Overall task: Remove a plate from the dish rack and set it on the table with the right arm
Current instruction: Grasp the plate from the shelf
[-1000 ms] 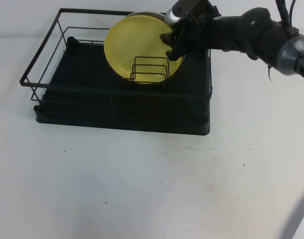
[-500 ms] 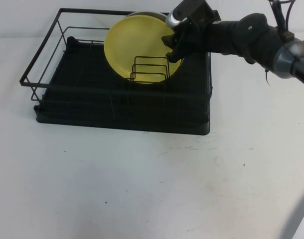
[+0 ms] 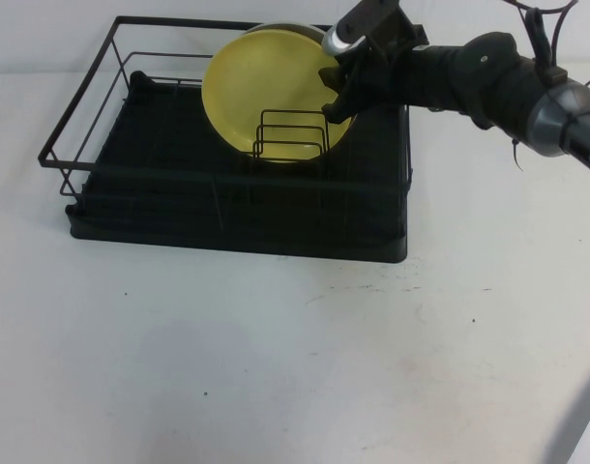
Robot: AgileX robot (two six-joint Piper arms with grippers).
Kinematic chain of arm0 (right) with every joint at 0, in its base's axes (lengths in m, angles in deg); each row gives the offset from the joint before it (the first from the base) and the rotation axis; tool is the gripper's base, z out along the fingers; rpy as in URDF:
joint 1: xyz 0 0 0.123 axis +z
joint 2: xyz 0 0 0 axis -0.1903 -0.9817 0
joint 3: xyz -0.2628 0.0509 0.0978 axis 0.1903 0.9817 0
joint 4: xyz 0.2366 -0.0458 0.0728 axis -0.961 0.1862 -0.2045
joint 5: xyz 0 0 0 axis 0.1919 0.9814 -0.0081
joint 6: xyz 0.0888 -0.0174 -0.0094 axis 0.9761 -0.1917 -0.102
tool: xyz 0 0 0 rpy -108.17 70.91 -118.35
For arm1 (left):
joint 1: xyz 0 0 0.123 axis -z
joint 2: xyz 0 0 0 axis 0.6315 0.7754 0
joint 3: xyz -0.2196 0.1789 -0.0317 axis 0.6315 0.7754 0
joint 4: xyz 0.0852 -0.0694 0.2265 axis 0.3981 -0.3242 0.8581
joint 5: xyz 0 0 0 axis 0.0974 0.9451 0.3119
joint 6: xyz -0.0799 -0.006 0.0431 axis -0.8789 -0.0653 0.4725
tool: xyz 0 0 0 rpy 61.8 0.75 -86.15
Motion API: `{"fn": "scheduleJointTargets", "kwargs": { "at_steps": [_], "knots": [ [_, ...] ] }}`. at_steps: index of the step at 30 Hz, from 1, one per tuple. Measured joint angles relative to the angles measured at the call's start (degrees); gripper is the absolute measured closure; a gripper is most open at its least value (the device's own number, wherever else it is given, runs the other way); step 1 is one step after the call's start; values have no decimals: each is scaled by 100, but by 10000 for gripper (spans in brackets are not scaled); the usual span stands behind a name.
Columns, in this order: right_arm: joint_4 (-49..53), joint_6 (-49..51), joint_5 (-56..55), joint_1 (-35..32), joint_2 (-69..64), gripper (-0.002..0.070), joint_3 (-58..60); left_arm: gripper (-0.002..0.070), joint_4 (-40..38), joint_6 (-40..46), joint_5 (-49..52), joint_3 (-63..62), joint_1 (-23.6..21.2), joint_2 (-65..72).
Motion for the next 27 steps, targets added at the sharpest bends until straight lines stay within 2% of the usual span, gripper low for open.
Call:
{"fn": "scheduleJointTargets", "kwargs": {
  "at_steps": [5, 11, 20, 27],
  "knots": [
    [-13, -18, -91, 0, 0, 549, 0, 679, 0, 0, 0, 0, 0, 0],
    [-13, -43, -197, 0, 0, 648, 0, 679, 0, 0, 0, 0, 0, 0],
    [13, -61, -87, 0, 52, 659, 0, 679, 0, 0, 0, 0, 0, 0],
    [269, -6, 77, -10, 567, 659, 0, 679, 0, 0, 0, 0, 0, 0]
  ]
}}
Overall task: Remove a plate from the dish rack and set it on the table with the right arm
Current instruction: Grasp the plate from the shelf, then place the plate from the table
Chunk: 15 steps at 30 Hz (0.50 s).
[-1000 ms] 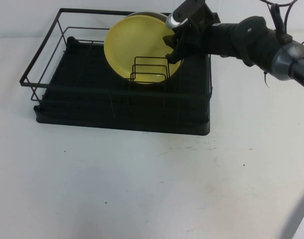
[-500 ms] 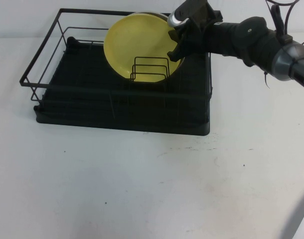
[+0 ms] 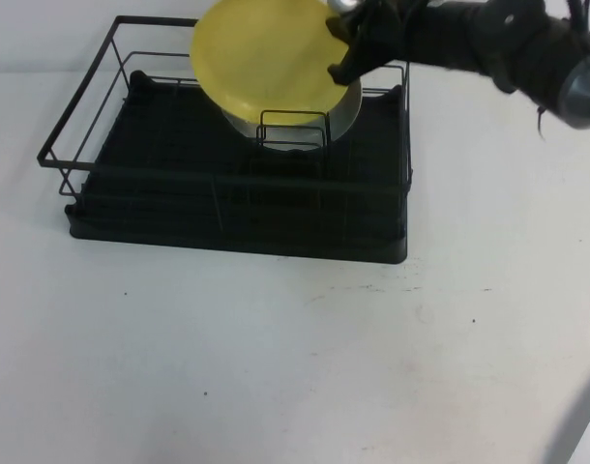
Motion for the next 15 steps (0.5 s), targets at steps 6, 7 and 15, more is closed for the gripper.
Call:
{"fn": "scheduleJointTargets", "kwargs": {
  "at_steps": [6, 7, 15],
  "knots": [
    [740, 891, 595, 12, 689, 678, 0, 679, 0, 0, 0, 0, 0, 0],
    [944, 1171, 804, 22, 835, 680, 0, 679, 0, 0, 0, 0, 0, 0],
    [2564, 3836, 2482, 22, 1868, 685, 0, 679, 0, 0, 0, 0, 0, 0]
  ]
}}
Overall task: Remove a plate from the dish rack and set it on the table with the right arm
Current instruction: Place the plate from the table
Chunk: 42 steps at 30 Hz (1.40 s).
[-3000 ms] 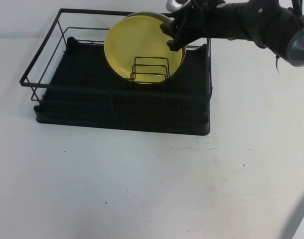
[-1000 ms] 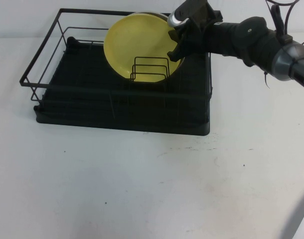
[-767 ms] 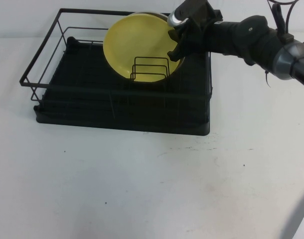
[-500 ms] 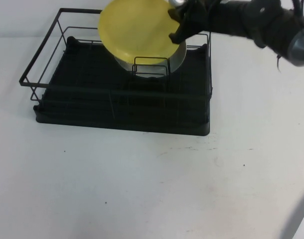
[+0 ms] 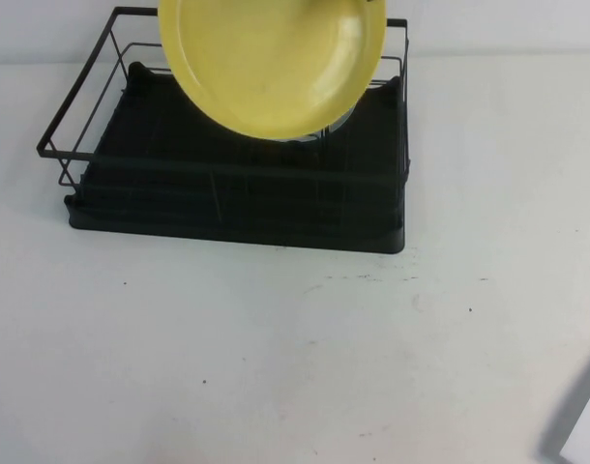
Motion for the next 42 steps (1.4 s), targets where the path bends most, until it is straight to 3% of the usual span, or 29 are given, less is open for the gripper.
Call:
{"fn": "scheduleJointTargets", "kwargs": {
  "at_steps": [6, 13, 20, 25, 42],
  "knots": [
    [884, 1501, 1651, 0, 555, 687, 156, 679, 0, 0, 0, 0, 0, 0],
    [1072, 2667, 1996, 214, 1526, 687, 1533, 679, 0, 0, 0, 0, 0, 0],
    [1030, 3980, 1030, 950, 2109, 687, 3889, 679, 0, 0, 0, 0, 0, 0],
    [673, 4333, 93, 1274, 2008, 687, 5036, 679, 0, 0, 0, 0, 0, 0],
    [373, 4394, -1859, 1290, 459, 687, 5297, 679, 0, 0, 0, 0, 0, 0]
  ]
}}
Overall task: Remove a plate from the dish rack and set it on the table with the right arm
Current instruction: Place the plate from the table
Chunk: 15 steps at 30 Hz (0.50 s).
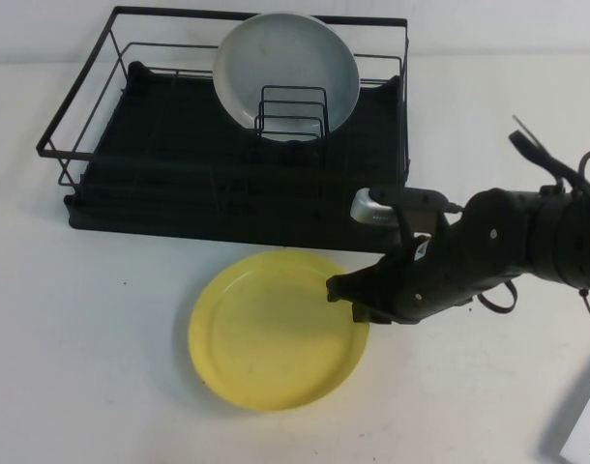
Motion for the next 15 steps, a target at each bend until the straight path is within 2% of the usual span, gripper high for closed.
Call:
{"fn": "scheduleJointTargets", "kwargs": {
  "at_steps": [11, 15],
  "knots": [
    [-37, 0, -392, -82, -311, 680, 0, 679, 0, 0, 0, 0, 0, 0],
    [-49, 0, -576, -82, -311, 605, 0, 679, 0, 0, 0, 0, 0, 0]
  ]
}}
